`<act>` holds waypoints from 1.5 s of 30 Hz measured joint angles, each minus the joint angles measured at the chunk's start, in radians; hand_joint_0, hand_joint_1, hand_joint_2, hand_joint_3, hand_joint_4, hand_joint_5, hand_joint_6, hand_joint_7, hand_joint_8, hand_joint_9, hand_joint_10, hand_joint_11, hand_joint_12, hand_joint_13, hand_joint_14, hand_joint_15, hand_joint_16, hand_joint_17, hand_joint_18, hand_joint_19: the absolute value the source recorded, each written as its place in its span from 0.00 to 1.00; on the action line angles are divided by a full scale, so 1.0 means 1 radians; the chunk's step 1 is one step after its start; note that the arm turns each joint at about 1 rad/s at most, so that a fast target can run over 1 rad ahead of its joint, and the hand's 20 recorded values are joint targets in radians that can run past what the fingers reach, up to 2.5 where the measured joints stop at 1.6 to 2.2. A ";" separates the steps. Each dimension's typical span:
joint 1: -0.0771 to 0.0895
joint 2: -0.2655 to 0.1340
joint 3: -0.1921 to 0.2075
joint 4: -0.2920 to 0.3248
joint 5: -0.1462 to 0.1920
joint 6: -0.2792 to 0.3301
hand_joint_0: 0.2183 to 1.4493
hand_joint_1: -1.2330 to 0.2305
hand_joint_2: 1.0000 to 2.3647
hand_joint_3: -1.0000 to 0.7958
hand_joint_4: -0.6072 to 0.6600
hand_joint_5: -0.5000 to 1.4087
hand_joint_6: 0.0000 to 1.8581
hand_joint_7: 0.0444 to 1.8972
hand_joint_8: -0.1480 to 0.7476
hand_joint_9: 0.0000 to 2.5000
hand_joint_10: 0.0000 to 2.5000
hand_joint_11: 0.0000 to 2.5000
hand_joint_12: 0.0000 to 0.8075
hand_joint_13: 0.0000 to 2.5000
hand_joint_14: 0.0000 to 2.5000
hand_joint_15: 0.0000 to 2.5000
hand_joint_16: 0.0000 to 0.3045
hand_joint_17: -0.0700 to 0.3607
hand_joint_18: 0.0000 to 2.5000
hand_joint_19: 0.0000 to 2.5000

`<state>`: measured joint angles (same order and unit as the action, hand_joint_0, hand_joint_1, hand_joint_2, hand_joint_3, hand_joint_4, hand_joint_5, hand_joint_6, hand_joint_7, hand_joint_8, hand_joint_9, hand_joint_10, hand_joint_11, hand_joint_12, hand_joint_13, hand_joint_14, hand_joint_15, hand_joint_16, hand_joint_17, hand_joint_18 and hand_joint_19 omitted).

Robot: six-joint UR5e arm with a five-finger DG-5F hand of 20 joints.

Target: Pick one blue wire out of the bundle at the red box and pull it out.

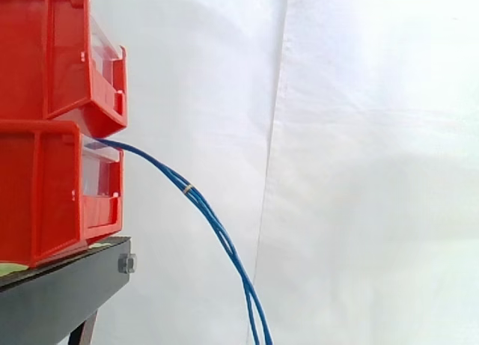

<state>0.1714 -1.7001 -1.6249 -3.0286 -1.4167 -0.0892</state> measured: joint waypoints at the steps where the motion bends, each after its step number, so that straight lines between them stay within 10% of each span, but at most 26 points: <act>1: 0.000 0.000 0.000 0.000 0.000 0.006 0.29 0.33 0.00 0.31 0.70 0.18 0.27 0.51 0.45 0.23 0.00 0.00 0.45 0.18 0.00 0.04 0.16 0.41 0.14 0.13; 20: 0.002 -0.006 -0.001 -0.005 0.021 0.031 0.26 0.34 0.00 0.28 0.71 0.18 0.27 0.45 0.46 0.24 0.00 0.00 0.46 0.19 0.00 0.04 0.16 0.42 0.15 0.14; 32: 0.003 -0.084 0.000 0.074 0.044 0.031 0.25 0.35 0.00 0.29 0.72 0.18 0.27 0.45 0.47 0.26 0.00 0.01 0.47 0.19 0.00 0.05 0.16 0.42 0.15 0.14; 45: 0.004 -0.127 0.000 0.108 0.122 0.019 0.25 0.36 0.00 0.28 0.72 0.18 0.27 0.45 0.48 0.27 0.00 0.02 0.47 0.20 0.00 0.05 0.16 0.42 0.16 0.15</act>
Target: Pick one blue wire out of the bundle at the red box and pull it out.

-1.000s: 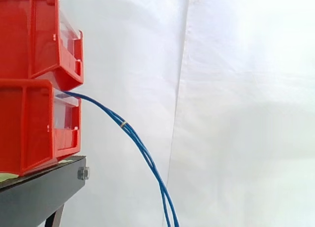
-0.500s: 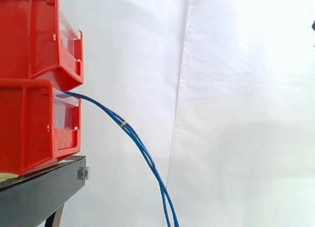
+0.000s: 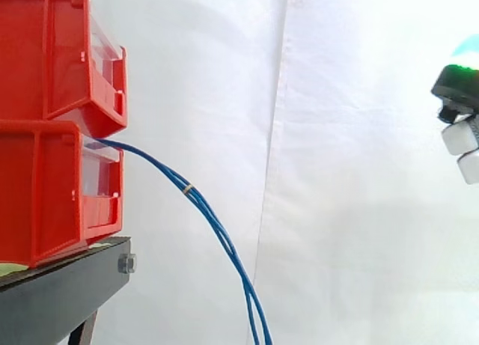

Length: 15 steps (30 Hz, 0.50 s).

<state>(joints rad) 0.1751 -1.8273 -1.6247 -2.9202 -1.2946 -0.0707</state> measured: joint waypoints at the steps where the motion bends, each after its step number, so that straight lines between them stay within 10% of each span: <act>1: 0.000 -0.003 0.000 0.010 0.014 -0.003 0.25 0.36 0.00 0.28 0.72 0.18 0.27 0.45 0.47 0.27 0.00 0.02 0.47 0.20 0.00 0.05 0.16 0.42 0.16 0.15; 15: -0.007 -0.120 0.053 0.010 0.109 -0.032 0.25 0.36 0.00 0.28 0.72 0.18 0.27 0.45 0.47 0.27 0.00 0.03 0.47 0.21 0.00 0.06 0.16 0.42 0.17 0.15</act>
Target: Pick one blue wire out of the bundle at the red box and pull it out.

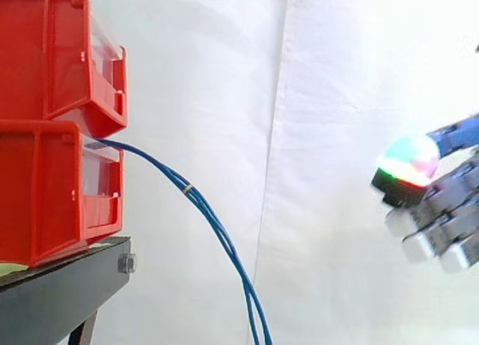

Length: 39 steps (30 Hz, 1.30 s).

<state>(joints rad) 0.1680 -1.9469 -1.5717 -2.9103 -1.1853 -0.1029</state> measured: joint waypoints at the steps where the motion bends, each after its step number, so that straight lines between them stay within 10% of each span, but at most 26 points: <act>1: -0.003 -0.023 0.023 -0.010 0.000 0.001 0.25 0.36 0.00 0.28 0.72 0.18 0.27 0.45 0.47 0.27 0.00 0.03 0.47 0.21 0.00 0.06 0.16 0.42 0.17 0.15; 8: -0.011 -0.089 0.126 -0.042 0.006 -0.007 0.25 0.36 0.00 0.29 0.72 0.18 0.27 0.45 0.48 0.27 0.00 0.03 0.47 0.21 0.00 0.06 0.16 0.42 0.17 0.15; 26: 0.008 -0.115 0.154 0.032 0.206 -0.170 0.25 0.37 0.00 0.29 0.72 0.18 0.27 0.45 0.48 0.27 0.00 0.03 0.47 0.22 0.00 0.06 0.16 0.42 0.17 0.16; 39: 0.010 -0.290 0.357 0.015 0.178 -0.171 0.25 0.38 0.00 0.29 0.72 0.18 0.27 0.45 0.48 0.28 0.00 0.03 0.47 0.22 0.00 0.06 0.16 0.42 0.17 0.16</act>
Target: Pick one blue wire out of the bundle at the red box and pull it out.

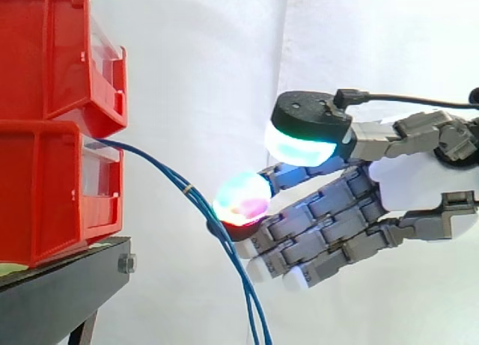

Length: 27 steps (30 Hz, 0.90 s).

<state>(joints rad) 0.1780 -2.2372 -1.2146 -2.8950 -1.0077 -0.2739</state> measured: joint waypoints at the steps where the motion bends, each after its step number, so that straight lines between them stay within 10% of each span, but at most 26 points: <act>1: 0.000 -0.005 0.006 0.002 -0.001 -0.001 0.25 0.38 0.00 0.29 0.72 0.18 0.27 0.45 0.48 0.27 0.00 0.03 0.47 0.22 0.00 0.06 0.16 0.42 0.17 0.15; 27: 0.049 -0.056 0.018 0.068 -0.002 -0.039 0.26 0.37 0.00 0.29 0.73 0.19 0.27 0.46 0.48 0.28 0.00 0.04 0.47 0.23 0.00 0.07 0.16 0.42 0.18 0.16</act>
<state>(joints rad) 0.2270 -2.2931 -1.1965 -2.8271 -1.0097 -0.3130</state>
